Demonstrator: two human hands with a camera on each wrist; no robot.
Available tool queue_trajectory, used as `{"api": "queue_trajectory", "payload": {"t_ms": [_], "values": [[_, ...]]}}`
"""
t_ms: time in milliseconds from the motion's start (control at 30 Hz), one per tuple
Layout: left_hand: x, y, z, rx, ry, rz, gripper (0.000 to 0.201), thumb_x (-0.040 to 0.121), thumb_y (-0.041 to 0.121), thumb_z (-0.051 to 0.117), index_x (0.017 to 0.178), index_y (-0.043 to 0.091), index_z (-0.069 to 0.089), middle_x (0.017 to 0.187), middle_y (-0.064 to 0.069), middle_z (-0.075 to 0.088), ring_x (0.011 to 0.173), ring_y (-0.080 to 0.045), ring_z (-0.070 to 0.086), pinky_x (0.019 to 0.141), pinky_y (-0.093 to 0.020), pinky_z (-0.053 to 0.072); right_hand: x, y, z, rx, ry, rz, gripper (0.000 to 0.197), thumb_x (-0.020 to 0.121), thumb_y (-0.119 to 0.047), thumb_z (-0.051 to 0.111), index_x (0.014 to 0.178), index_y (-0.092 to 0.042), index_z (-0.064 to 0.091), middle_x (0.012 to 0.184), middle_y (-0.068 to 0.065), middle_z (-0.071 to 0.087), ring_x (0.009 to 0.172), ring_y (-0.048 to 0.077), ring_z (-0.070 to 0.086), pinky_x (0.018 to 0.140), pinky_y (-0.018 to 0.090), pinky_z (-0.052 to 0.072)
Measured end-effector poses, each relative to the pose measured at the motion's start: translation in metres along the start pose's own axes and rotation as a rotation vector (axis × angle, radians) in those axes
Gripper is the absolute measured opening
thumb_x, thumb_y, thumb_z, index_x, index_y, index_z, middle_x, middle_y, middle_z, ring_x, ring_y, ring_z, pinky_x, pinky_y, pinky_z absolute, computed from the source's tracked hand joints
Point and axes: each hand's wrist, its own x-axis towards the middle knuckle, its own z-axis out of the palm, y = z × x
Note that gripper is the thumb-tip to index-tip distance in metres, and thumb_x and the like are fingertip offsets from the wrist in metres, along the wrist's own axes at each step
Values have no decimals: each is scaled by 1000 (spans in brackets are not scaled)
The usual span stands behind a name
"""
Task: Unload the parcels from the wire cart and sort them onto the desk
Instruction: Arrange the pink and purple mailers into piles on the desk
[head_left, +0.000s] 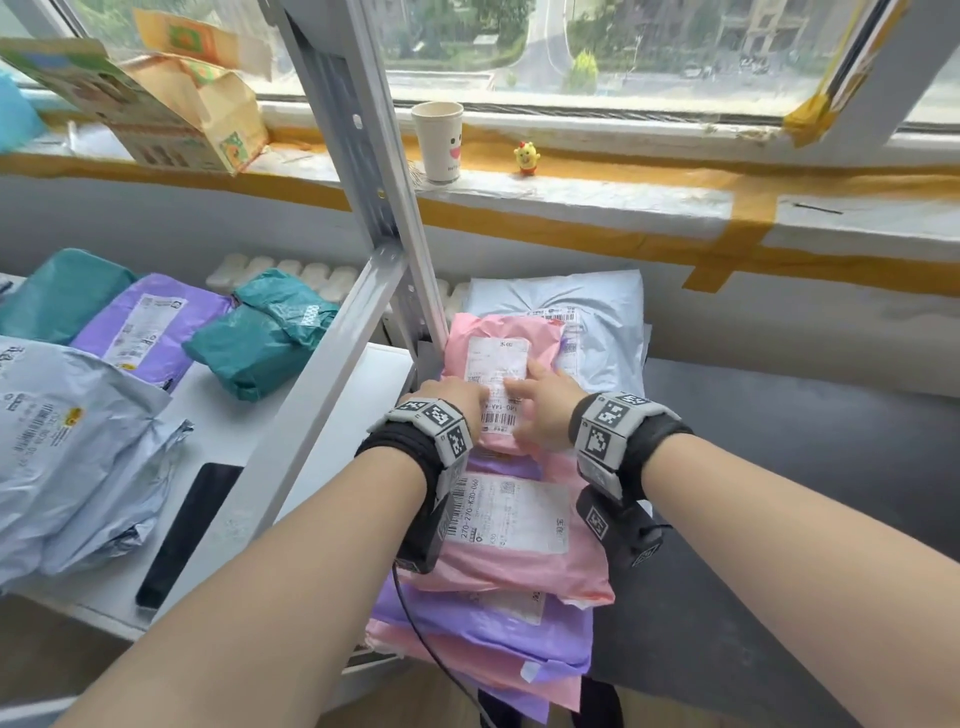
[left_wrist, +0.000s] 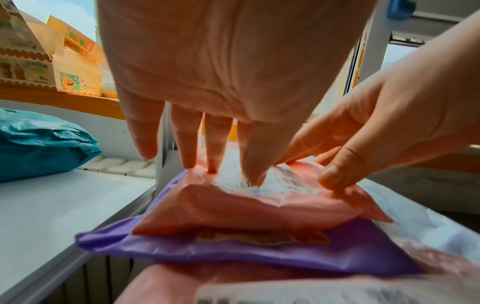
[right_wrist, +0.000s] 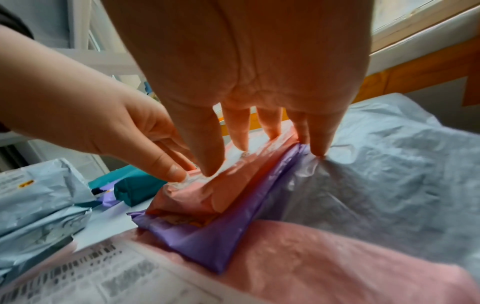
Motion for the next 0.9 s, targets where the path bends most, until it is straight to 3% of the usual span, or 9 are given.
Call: {"api": "queue_trajectory", "payload": {"t_ms": [100,233,367,500,633,733,900], "values": [[-2,0,-7,-29,73,8,41,89,18,50,129,26,50,126,-11,54,113,-31,54,96,-41,47,-10,3,-10,76,35,-25,60,85,-19,56,142,-27,37,150,3,27,133,28,35,109,40,37],[-8,4,-19,-73,163,16,45,90,15,47,133,27,48,132,-9,52,119,-31,51,97,-41,46,-29,10,-26,86,104,-21,57,91,-19,53,145,-24,34,157,7,19,141,25,28,114,33,27],[-10,23,-34,-61,245,108,44,91,15,47,134,23,48,138,-6,48,124,-28,49,102,-41,42,-51,22,-39,121,197,14,53,91,-17,55,142,-16,40,149,5,35,133,23,39,105,29,34],[-12,63,-50,-7,374,253,38,92,16,43,128,23,53,131,-5,56,120,-26,53,98,-35,41,-81,50,-50,145,268,145,56,91,-24,55,144,-21,36,152,4,31,138,23,32,112,31,29],[-25,110,-60,8,334,371,43,93,13,45,136,21,47,138,-6,51,124,-26,51,101,-36,43,-125,87,-54,217,345,281,53,91,-20,53,142,-17,39,147,3,40,134,22,39,107,29,33],[-42,151,-67,27,351,448,37,92,11,44,127,17,55,128,-8,58,115,-28,57,97,-39,48,-159,119,-53,254,401,385,52,90,-23,54,141,-19,40,147,2,40,134,22,40,108,29,33],[-83,231,-66,85,370,551,34,94,10,43,126,13,53,123,-9,58,110,-29,58,91,-38,50,-234,175,-46,308,495,535,49,89,-26,57,137,-21,46,142,7,43,130,25,43,107,31,36]]}}
